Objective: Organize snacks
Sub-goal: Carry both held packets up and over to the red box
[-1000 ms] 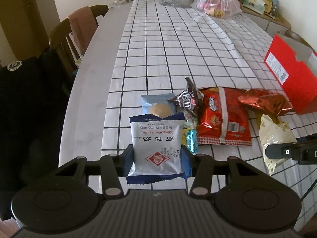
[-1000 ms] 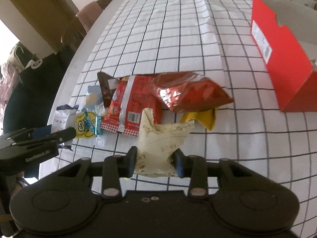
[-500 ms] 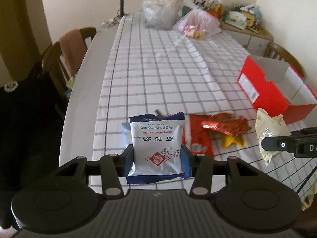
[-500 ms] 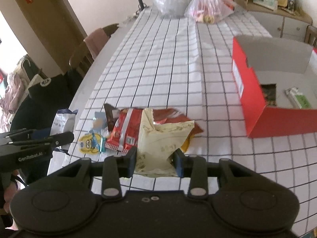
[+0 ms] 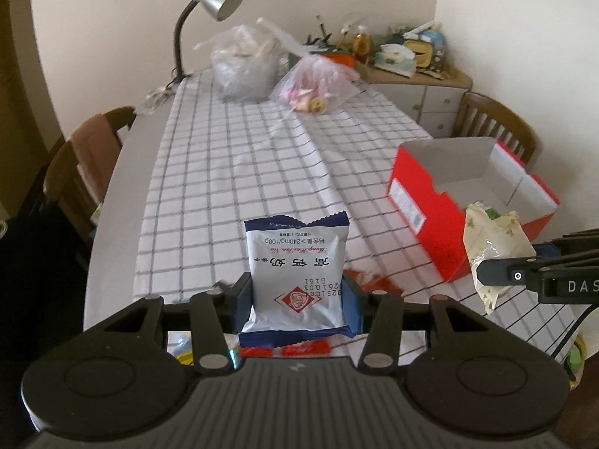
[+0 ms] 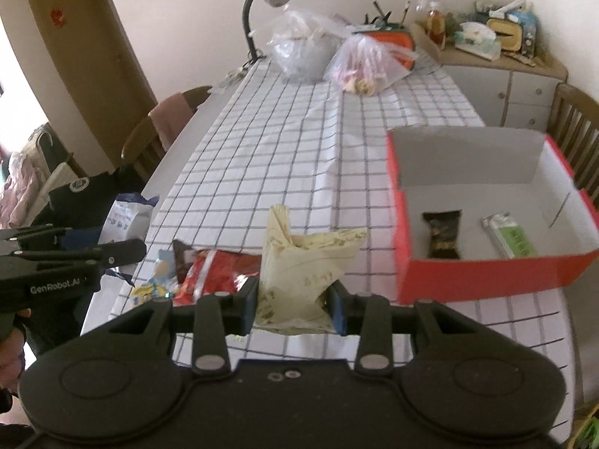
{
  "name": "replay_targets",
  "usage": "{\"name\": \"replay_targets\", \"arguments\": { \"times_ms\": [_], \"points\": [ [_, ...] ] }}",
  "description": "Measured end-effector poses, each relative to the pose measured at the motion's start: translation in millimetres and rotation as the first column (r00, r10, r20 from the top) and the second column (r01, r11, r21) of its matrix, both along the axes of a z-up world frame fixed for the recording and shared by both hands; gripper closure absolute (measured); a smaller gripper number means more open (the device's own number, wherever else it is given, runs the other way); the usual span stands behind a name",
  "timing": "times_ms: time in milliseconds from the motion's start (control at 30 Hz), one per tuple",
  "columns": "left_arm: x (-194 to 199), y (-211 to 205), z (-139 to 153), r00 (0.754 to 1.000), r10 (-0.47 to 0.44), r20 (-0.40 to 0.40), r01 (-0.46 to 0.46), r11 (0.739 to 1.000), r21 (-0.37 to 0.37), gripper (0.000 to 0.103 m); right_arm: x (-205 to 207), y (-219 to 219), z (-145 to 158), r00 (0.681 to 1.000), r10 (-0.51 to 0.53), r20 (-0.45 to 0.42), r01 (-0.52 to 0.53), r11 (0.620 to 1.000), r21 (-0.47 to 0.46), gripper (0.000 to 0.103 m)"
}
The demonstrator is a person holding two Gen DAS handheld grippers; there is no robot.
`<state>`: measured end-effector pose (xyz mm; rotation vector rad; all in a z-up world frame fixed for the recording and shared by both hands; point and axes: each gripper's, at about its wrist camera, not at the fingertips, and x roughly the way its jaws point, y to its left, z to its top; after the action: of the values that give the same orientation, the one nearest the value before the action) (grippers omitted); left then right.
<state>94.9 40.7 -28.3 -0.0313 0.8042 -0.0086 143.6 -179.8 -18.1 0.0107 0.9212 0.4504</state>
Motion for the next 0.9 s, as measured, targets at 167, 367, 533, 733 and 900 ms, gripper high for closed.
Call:
{"name": "replay_targets", "arguments": {
  "times_ms": [167, 367, 533, 733, 900],
  "points": [
    [15.0, -32.6, 11.7, 0.999, -0.037, 0.028, 0.037, 0.999, 0.006, 0.055, 11.5, -28.1, 7.7, 1.000, -0.015, 0.025, 0.015, 1.000, -0.007, 0.067],
    [34.8, -78.1, 16.8, 0.996, -0.076, 0.047, 0.075, 0.997, 0.026, 0.055, 26.7, -62.8, 12.5, 0.999, -0.025, 0.039, 0.025, 1.000, -0.016, 0.067],
    [52.0, -109.8, 17.7, 0.995, -0.088, 0.054, 0.086, 0.995, 0.042, 0.055, 44.5, -91.4, 13.8, 0.998, -0.045, 0.048, 0.047, 0.999, -0.025, 0.067],
    [79.0, -142.6, 23.5, 0.994, -0.085, 0.067, 0.082, 0.995, 0.049, 0.055, 67.5, -124.0, 12.1, 0.996, -0.063, 0.058, 0.065, 0.997, -0.038, 0.067],
    [101.7, -165.3, 25.5, 0.995, -0.083, 0.053, 0.081, 0.996, 0.041, 0.055, 88.2, -150.0, 9.2, 0.996, -0.072, 0.059, 0.075, 0.996, -0.049, 0.067]
  ]
}}
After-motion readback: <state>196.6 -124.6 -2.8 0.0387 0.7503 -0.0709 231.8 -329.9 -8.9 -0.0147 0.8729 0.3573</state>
